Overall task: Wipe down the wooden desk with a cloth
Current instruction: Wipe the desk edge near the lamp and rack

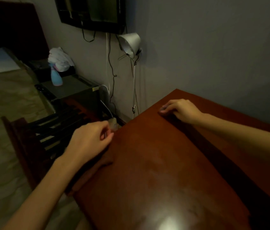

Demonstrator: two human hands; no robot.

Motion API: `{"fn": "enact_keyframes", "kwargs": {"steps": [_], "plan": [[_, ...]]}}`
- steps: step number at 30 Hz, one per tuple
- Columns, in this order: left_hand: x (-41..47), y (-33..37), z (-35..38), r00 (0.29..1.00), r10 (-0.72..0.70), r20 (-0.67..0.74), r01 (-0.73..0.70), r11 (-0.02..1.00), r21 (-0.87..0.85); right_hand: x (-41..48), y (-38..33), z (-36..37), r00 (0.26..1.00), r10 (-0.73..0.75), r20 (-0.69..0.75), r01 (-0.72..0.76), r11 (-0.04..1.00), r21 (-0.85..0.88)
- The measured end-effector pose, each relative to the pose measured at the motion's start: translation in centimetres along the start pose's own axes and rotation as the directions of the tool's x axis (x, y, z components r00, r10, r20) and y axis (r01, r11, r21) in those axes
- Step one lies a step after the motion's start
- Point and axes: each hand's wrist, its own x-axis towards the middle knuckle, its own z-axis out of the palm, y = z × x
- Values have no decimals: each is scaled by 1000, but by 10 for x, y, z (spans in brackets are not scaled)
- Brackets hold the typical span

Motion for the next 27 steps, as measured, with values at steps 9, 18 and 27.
{"fn": "enact_keyframes", "kwargs": {"steps": [9,18,27], "plan": [[-13,5,31,997,-47,-66,45,998,-34,-14,-41,2,985,-170,36,165,978,127],[-14,5,33,995,-51,-81,47,998,-44,7,-81,23,978,-205,31,198,968,157],[-14,5,32,993,-73,-92,68,996,-61,44,-66,23,1000,14,-5,-14,999,48]]}}
